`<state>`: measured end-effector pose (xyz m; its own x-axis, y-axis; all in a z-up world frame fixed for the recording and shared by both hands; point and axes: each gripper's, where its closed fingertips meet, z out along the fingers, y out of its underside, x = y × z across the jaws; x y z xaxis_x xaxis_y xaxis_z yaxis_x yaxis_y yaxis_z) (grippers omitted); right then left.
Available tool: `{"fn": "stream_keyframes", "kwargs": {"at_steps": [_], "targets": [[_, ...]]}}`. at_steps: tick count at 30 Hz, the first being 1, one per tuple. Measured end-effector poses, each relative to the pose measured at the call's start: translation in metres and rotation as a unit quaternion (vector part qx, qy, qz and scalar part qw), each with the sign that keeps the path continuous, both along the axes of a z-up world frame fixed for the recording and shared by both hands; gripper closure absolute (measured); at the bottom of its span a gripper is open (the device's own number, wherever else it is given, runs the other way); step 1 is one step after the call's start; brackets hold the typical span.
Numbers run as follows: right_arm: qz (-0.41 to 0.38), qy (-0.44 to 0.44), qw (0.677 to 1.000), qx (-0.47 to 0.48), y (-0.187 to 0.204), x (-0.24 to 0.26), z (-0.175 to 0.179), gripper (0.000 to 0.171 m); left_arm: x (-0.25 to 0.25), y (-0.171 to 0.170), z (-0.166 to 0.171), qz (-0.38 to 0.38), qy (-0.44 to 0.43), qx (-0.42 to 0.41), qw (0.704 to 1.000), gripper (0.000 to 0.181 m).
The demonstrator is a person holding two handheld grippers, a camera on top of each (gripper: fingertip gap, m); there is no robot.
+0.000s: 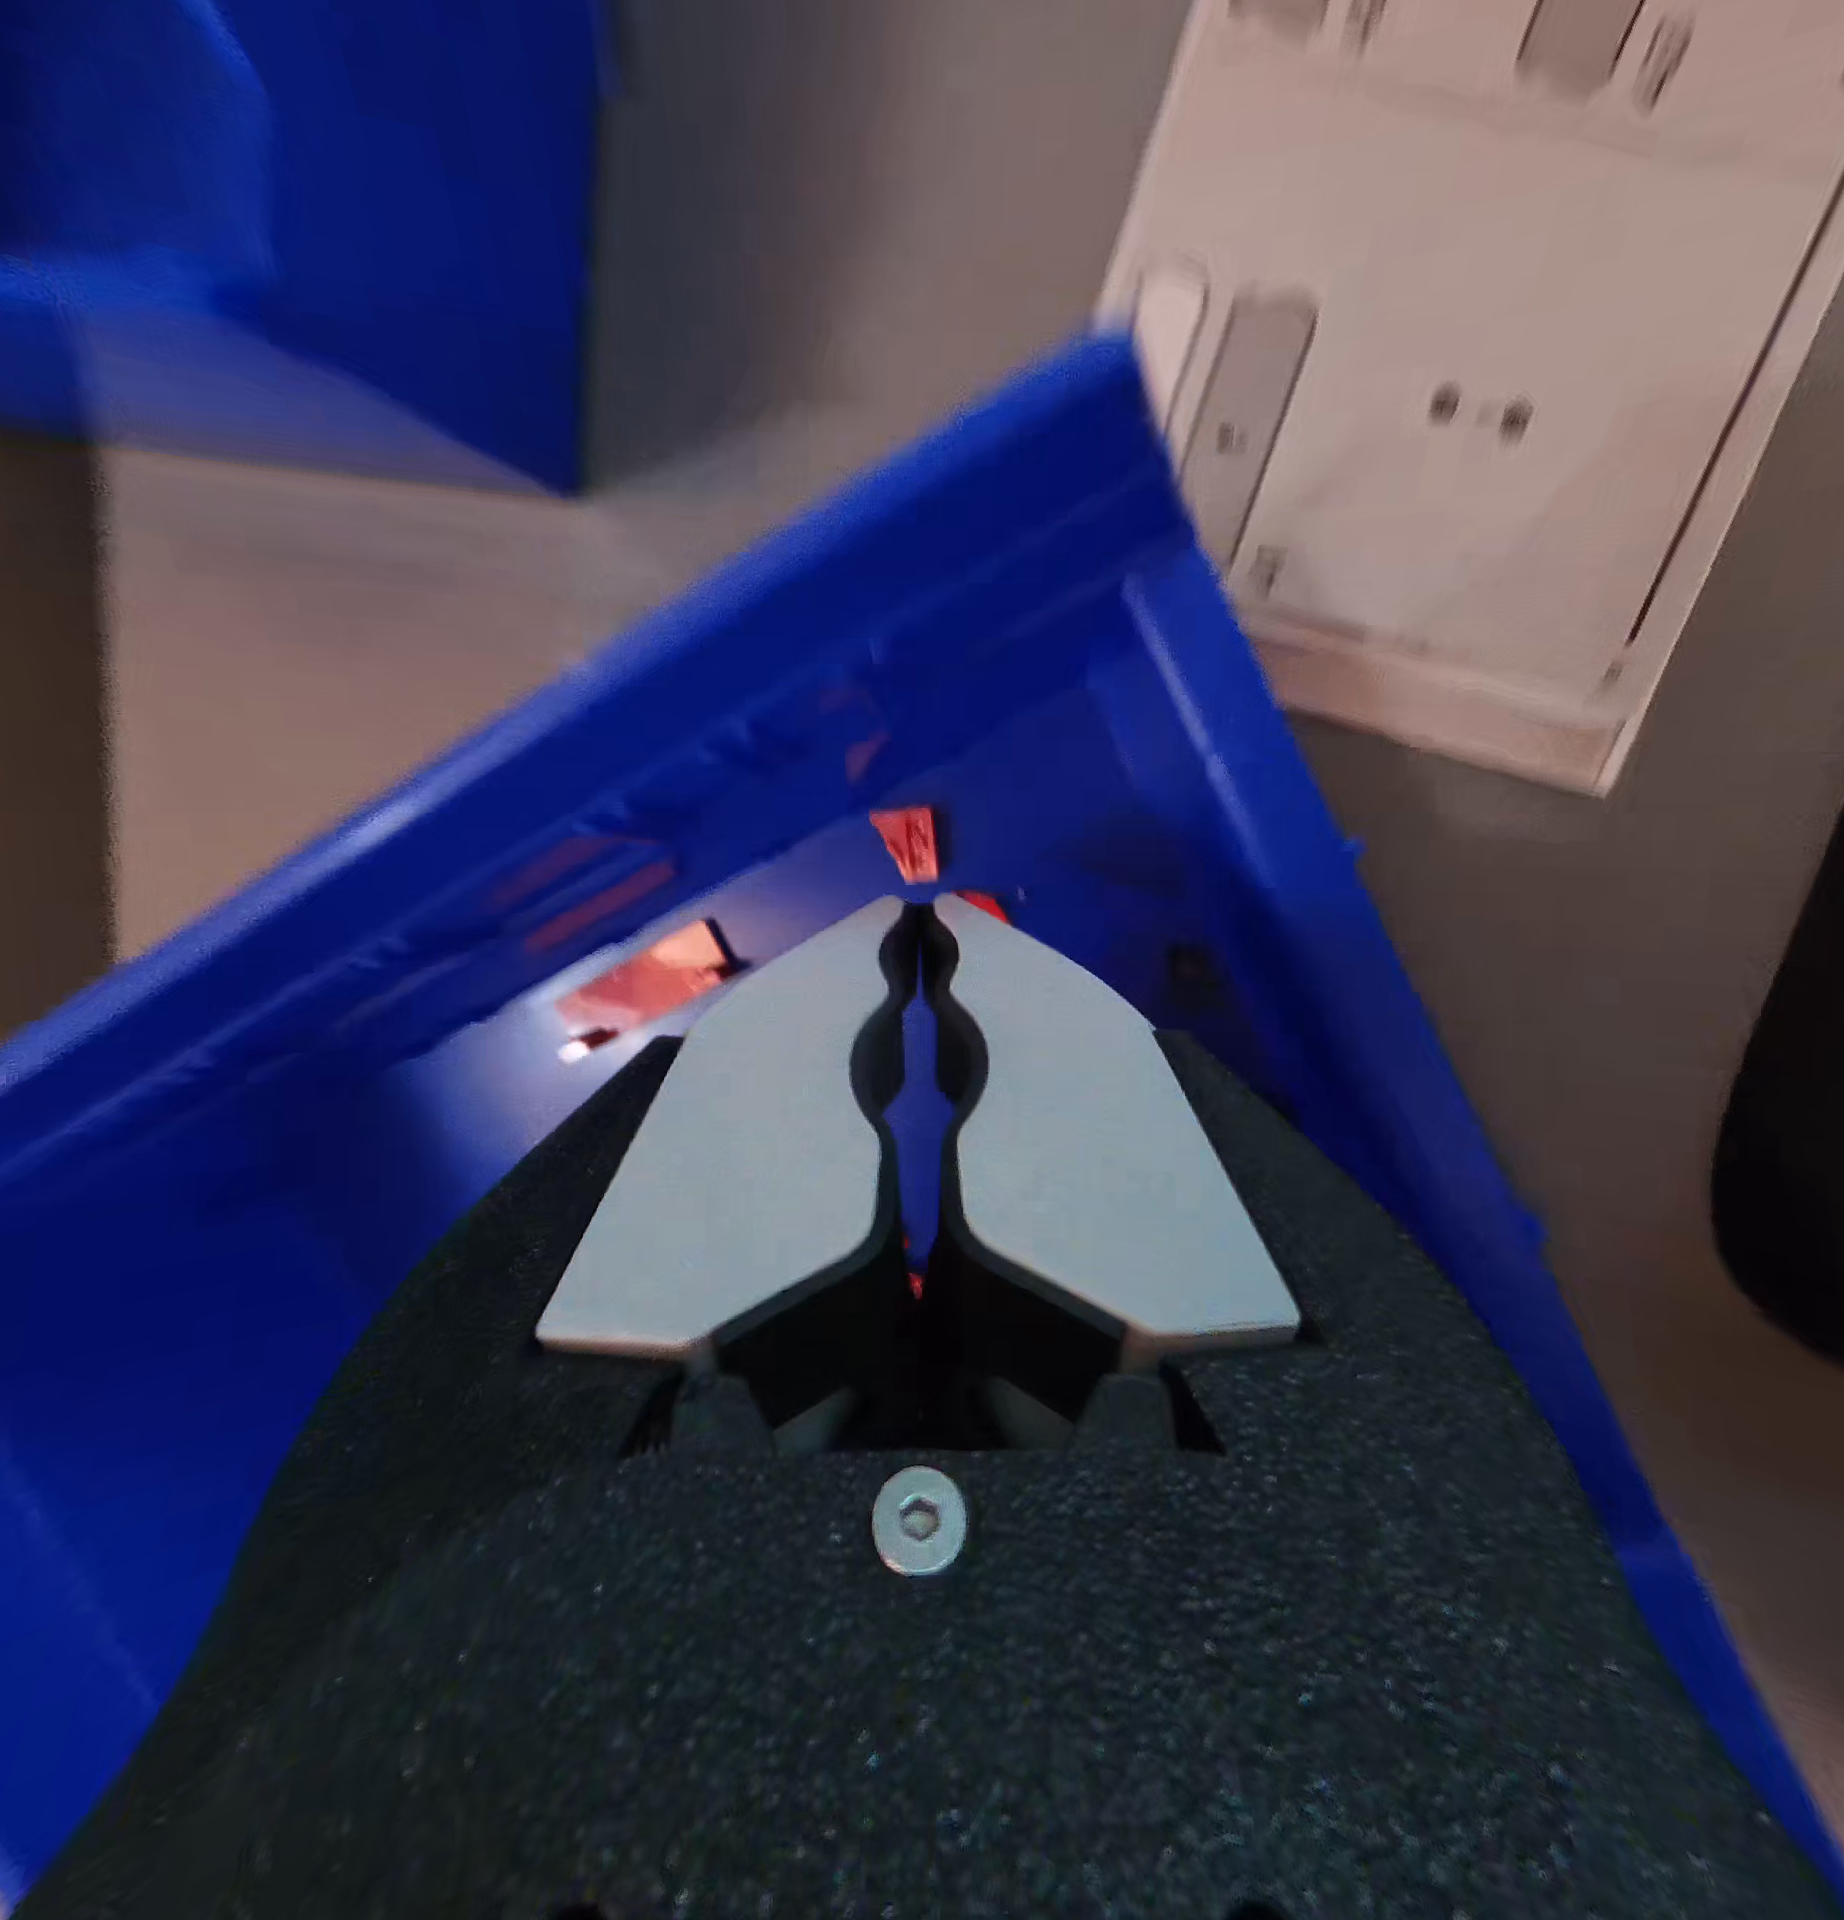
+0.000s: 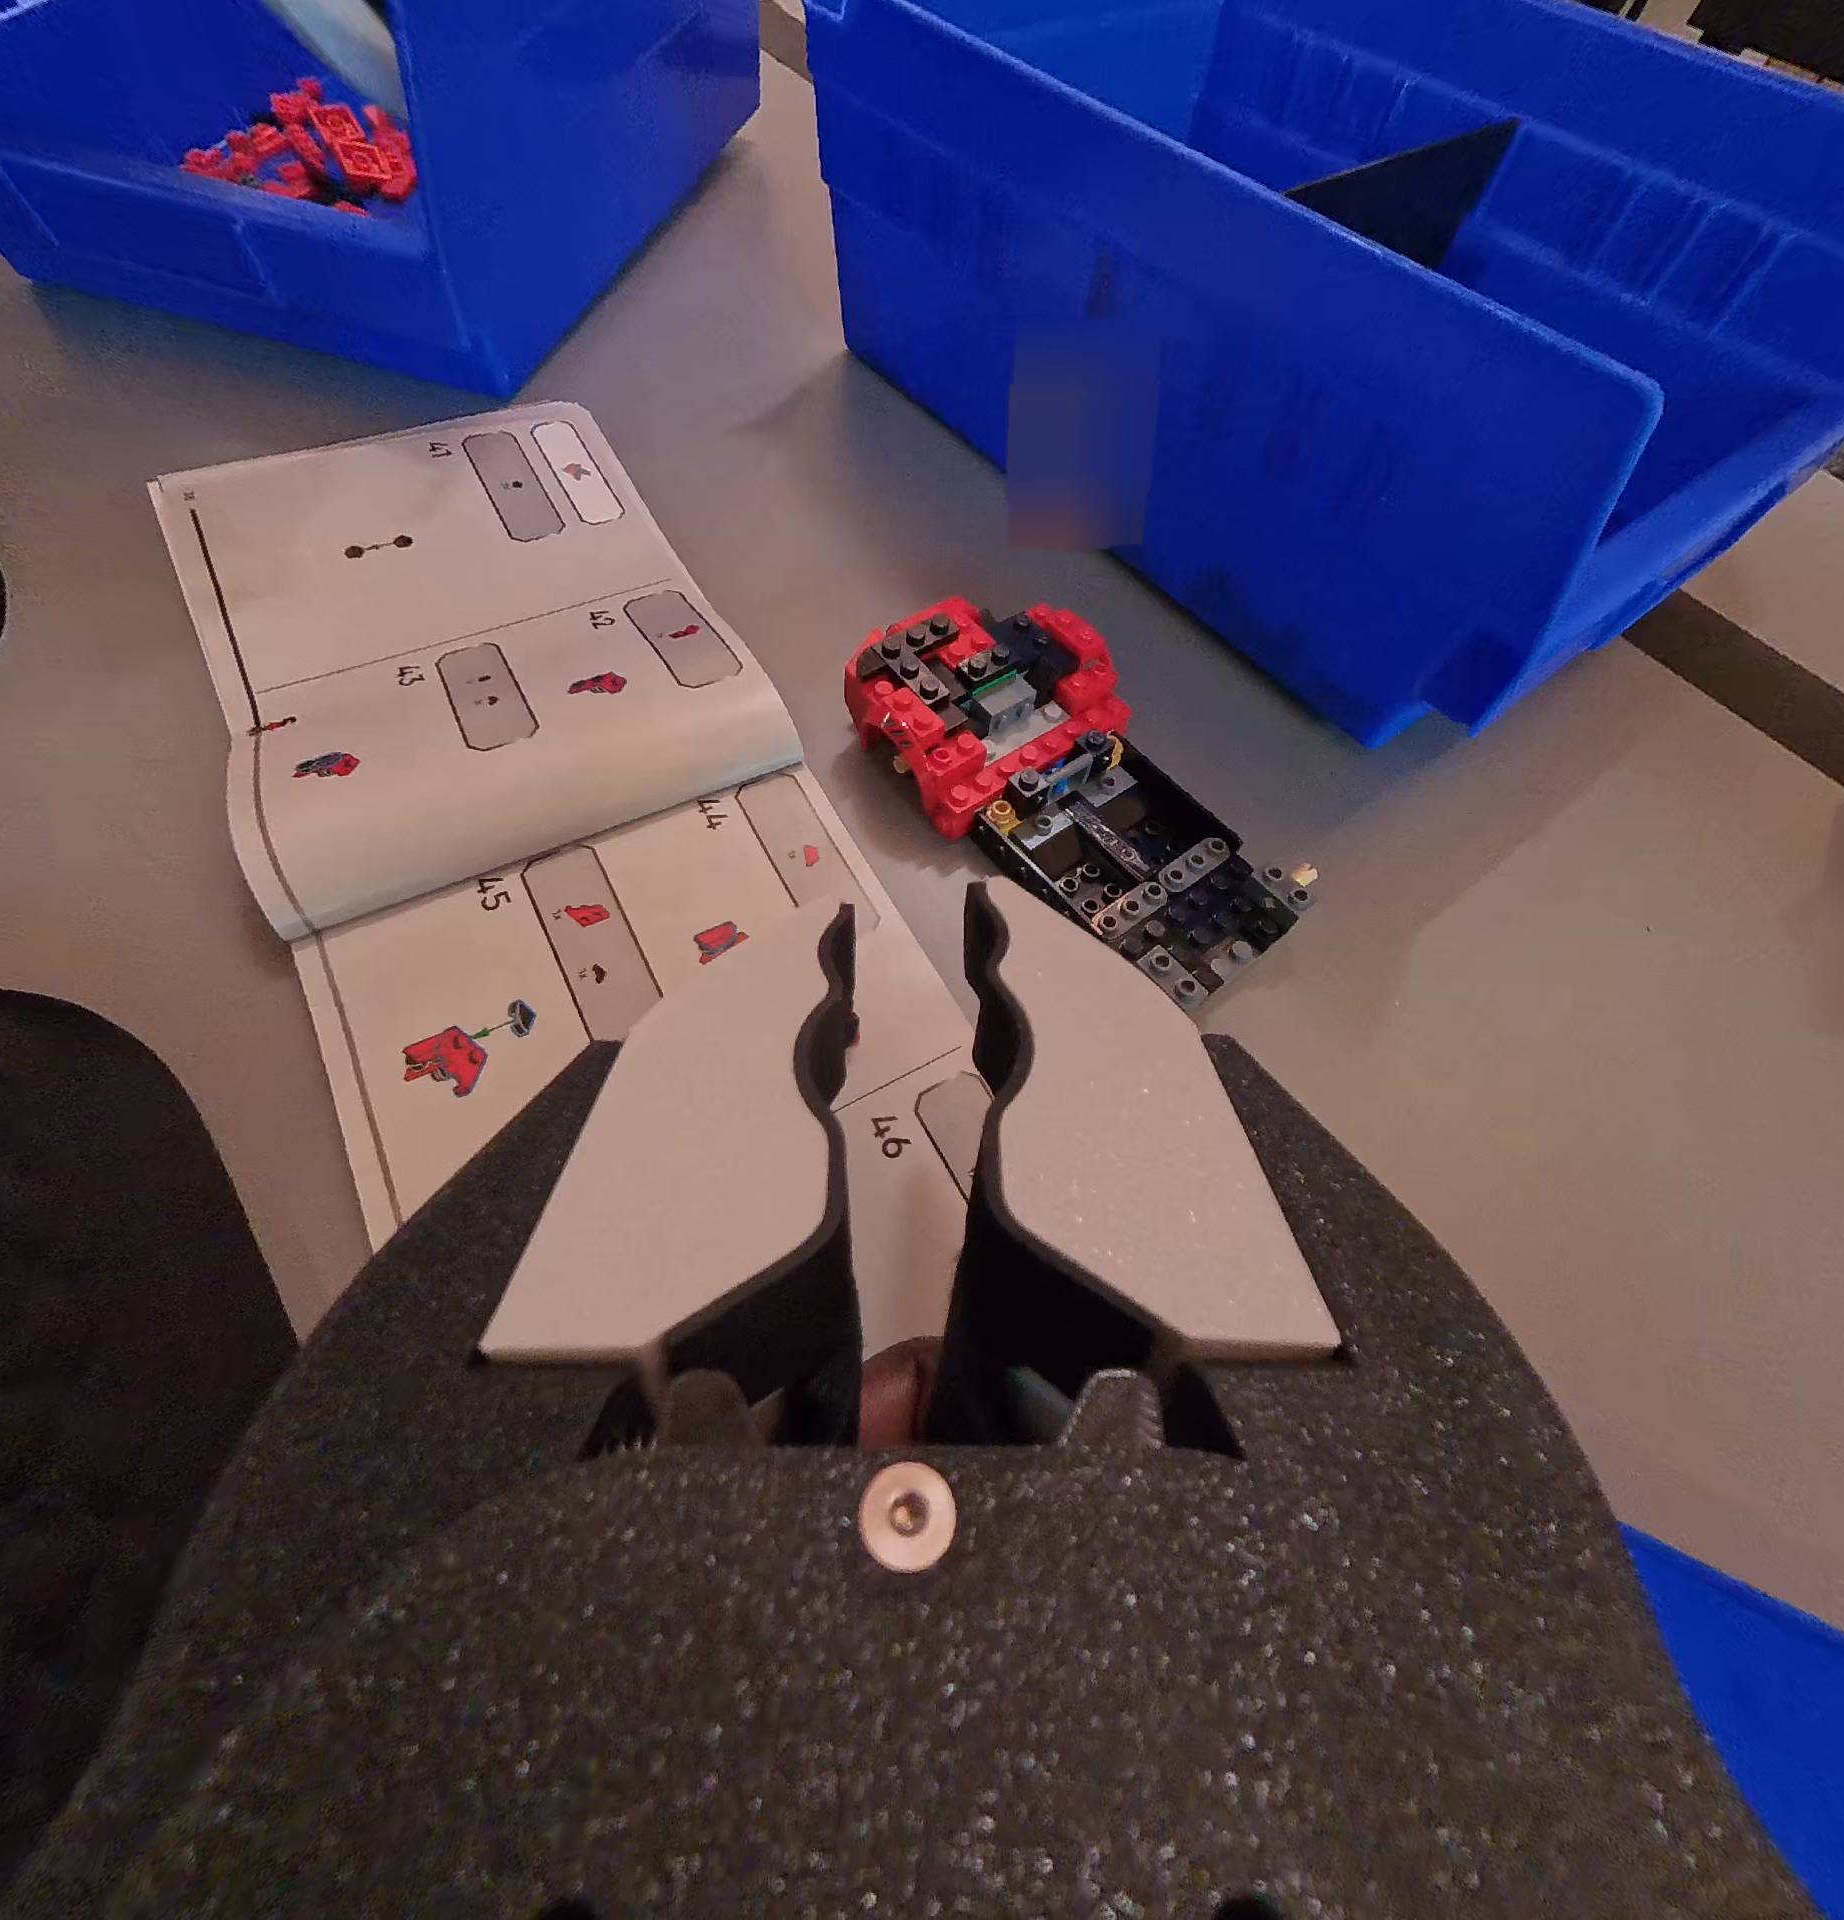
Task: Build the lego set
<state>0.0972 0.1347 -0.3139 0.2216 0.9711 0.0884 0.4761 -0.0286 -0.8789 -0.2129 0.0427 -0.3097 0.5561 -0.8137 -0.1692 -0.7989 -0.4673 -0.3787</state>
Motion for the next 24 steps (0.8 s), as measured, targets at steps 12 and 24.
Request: {"fn": "stream_keyframes", "kwargs": {"at_steps": [12,24], "targets": [[0.077,0.085,0.993,-0.028,-0.031,-0.014,0.029,0.155,0.193,-0.008,0.094,-0.102,-0.238,0.32,0.912,0.181],[0.236,0.164,0.947,-0.144,-0.105,-0.037,0.057,0.148,0.236,-0.006,0.085,-0.19,-0.12,0.532,0.816,0.179]]}}
